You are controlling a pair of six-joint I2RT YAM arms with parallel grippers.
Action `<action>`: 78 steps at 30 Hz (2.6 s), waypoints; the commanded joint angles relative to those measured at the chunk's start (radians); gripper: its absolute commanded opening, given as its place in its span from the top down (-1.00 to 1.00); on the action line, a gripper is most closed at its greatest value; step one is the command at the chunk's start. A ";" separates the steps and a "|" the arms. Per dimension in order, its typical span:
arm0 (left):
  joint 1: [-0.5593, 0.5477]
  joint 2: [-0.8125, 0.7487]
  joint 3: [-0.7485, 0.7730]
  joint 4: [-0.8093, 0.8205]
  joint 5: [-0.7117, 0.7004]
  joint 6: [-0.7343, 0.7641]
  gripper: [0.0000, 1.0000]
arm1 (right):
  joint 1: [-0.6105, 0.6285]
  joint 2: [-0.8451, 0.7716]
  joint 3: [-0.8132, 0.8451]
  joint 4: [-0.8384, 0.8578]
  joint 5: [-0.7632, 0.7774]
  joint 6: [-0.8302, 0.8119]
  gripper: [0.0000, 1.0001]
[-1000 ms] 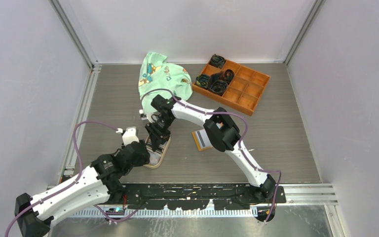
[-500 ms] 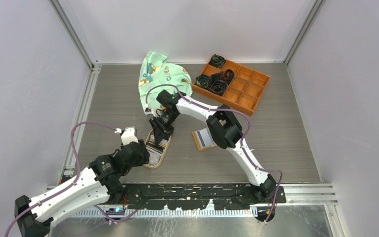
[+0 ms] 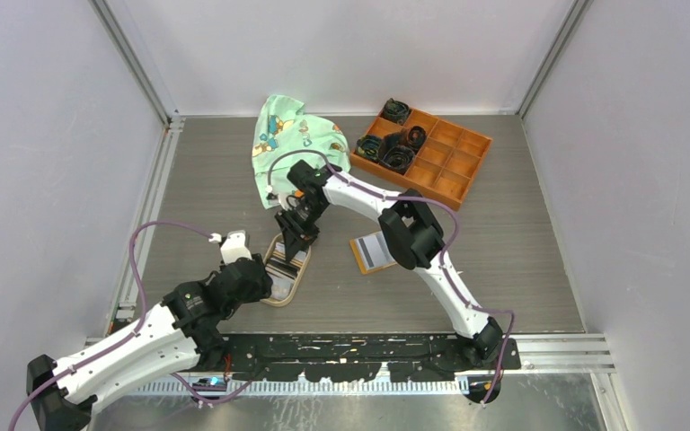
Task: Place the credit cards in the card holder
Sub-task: Pick up the credit card from the storage box, then insert the credit card into the card holder.
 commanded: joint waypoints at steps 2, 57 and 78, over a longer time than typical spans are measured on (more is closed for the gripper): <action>0.004 0.001 0.009 0.016 -0.009 0.006 0.13 | -0.017 -0.100 0.040 -0.018 0.002 -0.003 0.36; 0.037 0.316 -0.104 1.683 0.513 -0.056 -0.30 | -0.401 -0.827 -0.799 0.740 -0.588 0.303 0.99; 0.222 0.553 0.018 1.821 0.746 -0.235 0.91 | -0.400 -0.845 -0.779 0.628 -0.625 0.201 0.99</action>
